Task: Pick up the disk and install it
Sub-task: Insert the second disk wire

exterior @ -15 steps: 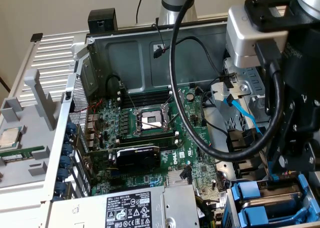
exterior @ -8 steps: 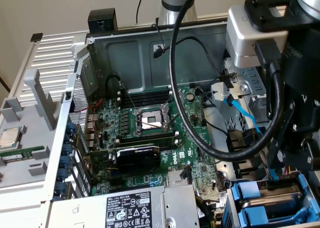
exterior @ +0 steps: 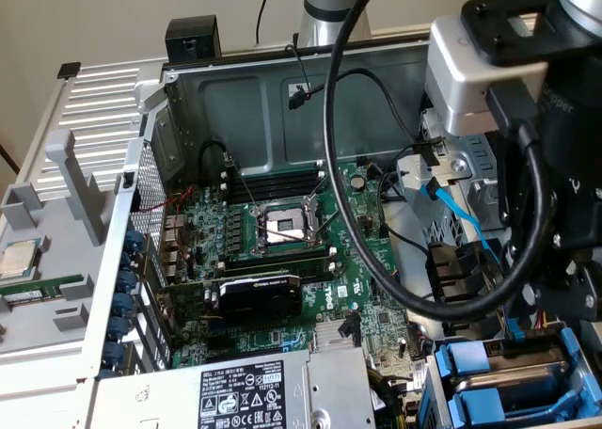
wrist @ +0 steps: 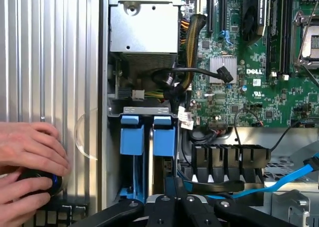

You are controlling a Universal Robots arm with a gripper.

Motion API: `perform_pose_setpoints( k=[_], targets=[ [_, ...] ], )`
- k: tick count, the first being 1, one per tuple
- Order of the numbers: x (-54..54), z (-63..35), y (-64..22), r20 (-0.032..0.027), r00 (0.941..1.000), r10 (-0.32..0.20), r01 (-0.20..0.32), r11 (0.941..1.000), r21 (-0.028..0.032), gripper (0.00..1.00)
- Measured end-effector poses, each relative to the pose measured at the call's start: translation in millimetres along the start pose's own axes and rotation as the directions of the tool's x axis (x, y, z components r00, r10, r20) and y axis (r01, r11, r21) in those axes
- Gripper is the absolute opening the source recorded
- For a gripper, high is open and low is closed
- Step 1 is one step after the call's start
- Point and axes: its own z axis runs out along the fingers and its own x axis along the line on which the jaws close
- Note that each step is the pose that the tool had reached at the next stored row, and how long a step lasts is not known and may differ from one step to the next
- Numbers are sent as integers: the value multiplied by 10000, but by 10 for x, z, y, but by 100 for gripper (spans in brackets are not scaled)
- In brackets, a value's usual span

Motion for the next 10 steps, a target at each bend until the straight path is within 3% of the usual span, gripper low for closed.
perform_pose_setpoints(
  k=[4,10],
  targets=[
    [0,0,0,15,9974,-723,723,9974,-1,11],
    [0,0,-3,36,9865,-1635,1635,9865,17,11]
  ],
)
